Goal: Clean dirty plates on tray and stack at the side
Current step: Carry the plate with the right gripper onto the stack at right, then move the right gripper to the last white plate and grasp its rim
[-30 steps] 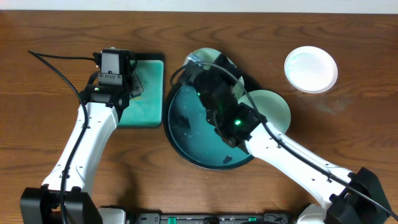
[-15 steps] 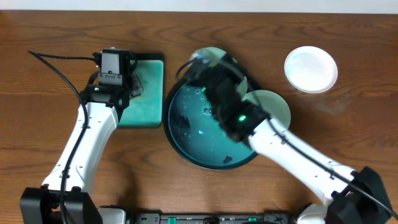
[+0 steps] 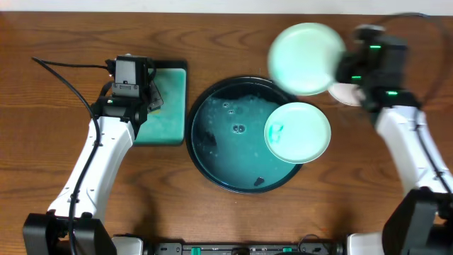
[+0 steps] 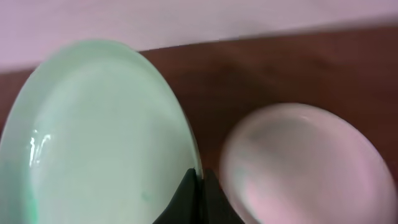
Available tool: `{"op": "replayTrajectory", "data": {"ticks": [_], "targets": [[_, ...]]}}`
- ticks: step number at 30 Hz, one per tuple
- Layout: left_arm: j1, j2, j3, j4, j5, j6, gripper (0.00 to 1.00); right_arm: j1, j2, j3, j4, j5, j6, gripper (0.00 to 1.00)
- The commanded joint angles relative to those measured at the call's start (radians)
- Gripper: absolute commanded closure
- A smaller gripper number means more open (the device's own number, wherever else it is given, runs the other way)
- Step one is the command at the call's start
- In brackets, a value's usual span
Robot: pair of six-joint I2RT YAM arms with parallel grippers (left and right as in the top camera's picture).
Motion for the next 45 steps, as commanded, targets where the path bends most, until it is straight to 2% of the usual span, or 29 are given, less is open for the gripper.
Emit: {"op": "replayTrajectory", "data": {"ticks": [1,4,8,15,18,19,20,21,25,29,32,34,38,42,45], "targets": [[0.002,0.005,-0.002,0.000,-0.006,-0.013,0.93,-0.142,0.040,0.006,0.002,-0.093,0.182,0.99],[0.002,0.005,-0.002,0.000,-0.006,-0.013,0.93,-0.249,0.084,0.006,0.012,-0.032,0.182,0.99],[0.002,0.005,-0.002,0.000,-0.005,-0.013,0.93,-0.340,0.162,0.006,0.049,-0.043,0.180,0.99],[0.002,0.005,-0.002,0.000,-0.005,-0.013,0.93,-0.351,0.309,0.006,0.151,-0.071,0.177,0.99],[0.002,0.005,-0.002,0.000,-0.005,-0.013,0.93,-0.341,0.330,0.006,0.162,-0.086,0.162,0.80],[0.002,0.005,-0.002,0.000,-0.005,-0.013,0.93,-0.338,0.330,0.006,0.161,-0.101,0.140,0.64],[0.002,0.005,-0.002,0.000,-0.005,-0.013,0.93,-0.337,0.325,0.006,0.156,-0.122,0.124,0.18],[0.002,0.005,-0.002,0.001,-0.006,-0.013,0.93,-0.336,0.319,0.006,0.146,-0.123,0.124,0.01],[0.002,0.005,-0.002,0.000,-0.005,-0.013,0.93,-0.333,0.262,0.007,0.054,-0.134,0.087,0.01],[0.002,0.005,-0.002,-0.007,-0.006,-0.013,0.93,-0.298,0.134,0.007,-0.108,-0.133,-0.004,0.01],[0.002,0.005,-0.002,-0.007,-0.005,-0.013,0.93,-0.249,0.023,0.007,-0.242,-0.018,-0.053,0.01],[0.002,0.005,-0.002,-0.006,-0.005,-0.013,0.93,-0.205,-0.047,0.007,-0.356,0.076,-0.055,0.01],[0.002,0.005,-0.002,-0.006,-0.005,-0.013,0.93,-0.106,-0.115,0.006,-0.615,0.098,-0.023,0.01],[0.002,0.005,-0.002,-0.006,-0.005,-0.013,0.93,-0.050,-0.103,-0.019,-0.740,0.098,0.036,0.01],[0.002,0.005,-0.002,-0.006,-0.005,-0.013,0.93,-0.019,-0.100,-0.060,-0.771,0.097,0.036,0.01]]}}
